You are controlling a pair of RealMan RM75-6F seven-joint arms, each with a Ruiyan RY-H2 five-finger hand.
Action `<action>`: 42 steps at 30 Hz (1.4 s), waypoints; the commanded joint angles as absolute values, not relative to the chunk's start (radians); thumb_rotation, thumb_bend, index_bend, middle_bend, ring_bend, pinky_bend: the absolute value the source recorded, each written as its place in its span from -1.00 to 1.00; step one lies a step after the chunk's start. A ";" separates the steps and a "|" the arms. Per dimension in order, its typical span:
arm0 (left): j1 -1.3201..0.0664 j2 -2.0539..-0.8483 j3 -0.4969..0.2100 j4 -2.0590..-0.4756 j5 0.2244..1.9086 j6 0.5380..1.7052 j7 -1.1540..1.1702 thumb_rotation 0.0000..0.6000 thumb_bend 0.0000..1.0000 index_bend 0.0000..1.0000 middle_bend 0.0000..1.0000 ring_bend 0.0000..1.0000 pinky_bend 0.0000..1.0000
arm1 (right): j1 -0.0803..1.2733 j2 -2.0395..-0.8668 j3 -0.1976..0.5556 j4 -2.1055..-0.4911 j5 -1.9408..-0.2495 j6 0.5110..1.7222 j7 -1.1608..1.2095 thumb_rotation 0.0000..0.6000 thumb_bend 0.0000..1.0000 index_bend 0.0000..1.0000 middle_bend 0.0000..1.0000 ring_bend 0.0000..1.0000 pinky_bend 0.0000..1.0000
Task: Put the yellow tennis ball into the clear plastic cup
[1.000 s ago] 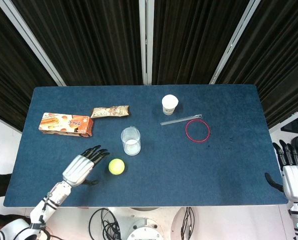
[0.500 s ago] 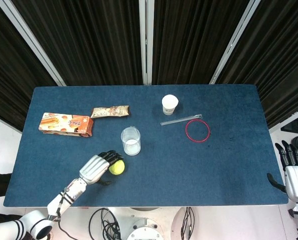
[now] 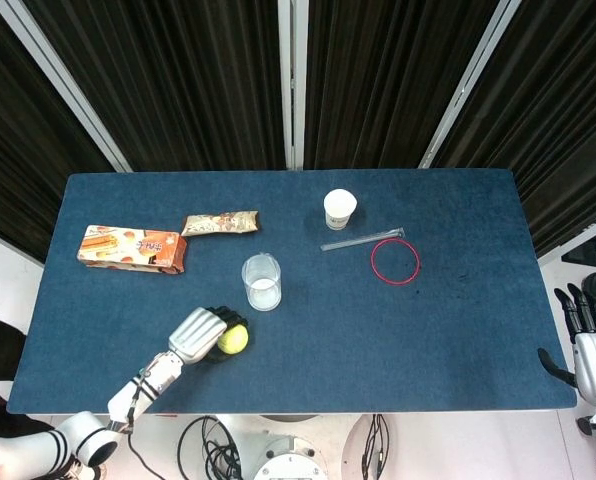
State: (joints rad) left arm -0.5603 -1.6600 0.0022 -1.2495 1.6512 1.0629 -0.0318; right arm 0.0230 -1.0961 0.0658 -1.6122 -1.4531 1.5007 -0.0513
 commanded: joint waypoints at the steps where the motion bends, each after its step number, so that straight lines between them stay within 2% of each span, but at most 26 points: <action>1: -0.558 -1.686 0.004 -1.204 1.661 1.100 -0.048 1.00 -0.49 -0.11 -0.11 -0.17 0.31 | 0.025 -1.097 0.067 -1.609 -1.449 1.495 -0.049 1.00 -0.59 -1.00 -1.00 -1.00 -1.00; 8: -0.553 -1.679 -0.003 -1.209 1.668 1.164 -0.049 1.00 -0.43 0.02 0.03 0.00 0.46 | 0.028 -1.099 0.069 -1.605 -1.443 1.487 -0.045 1.00 -0.59 -1.00 -1.00 -1.00 -1.00; 14: -0.529 -1.565 -0.038 -1.332 1.626 1.214 -0.002 1.00 -0.43 0.03 0.04 0.02 0.46 | 0.025 -1.093 0.071 -1.608 -1.450 1.497 -0.040 1.00 -0.59 -1.00 -1.00 -1.00 -1.00; 18: -0.525 -1.468 -0.081 -1.412 1.566 1.211 0.098 1.00 -0.43 0.12 0.08 0.05 0.48 | 0.026 -1.090 0.075 -1.615 -1.463 1.509 -0.033 1.00 -0.59 -1.00 -1.00 -1.00 -1.00; 22: -0.541 -1.377 -0.154 -1.517 1.451 1.161 0.134 1.00 -0.43 0.12 0.09 0.05 0.48 | 0.024 -1.082 0.077 -1.631 -1.482 1.529 -0.033 1.00 -0.58 -1.00 -1.00 -1.00 -1.00; 26: -0.568 -1.337 -0.203 -1.576 1.411 1.144 0.128 1.00 -0.43 0.13 0.09 0.04 0.47 | 0.020 -1.071 0.077 -1.648 -1.498 1.548 -0.040 1.00 -0.59 -1.00 -1.00 -1.00 -1.00; 32: -0.624 -1.350 -0.240 -1.640 1.381 1.097 0.112 1.00 -0.43 0.12 0.10 0.04 0.49 | 0.017 -1.063 0.079 -1.664 -1.497 1.553 -0.049 1.00 -0.59 -1.00 -1.00 -1.00 -1.00; 42: -0.726 -1.457 -0.274 -1.597 1.336 1.039 0.150 1.00 -0.42 0.12 0.11 0.05 0.49 | 0.017 -1.059 0.082 -1.673 -1.487 1.549 -0.054 1.00 -0.59 -1.00 -1.00 -1.00 -1.00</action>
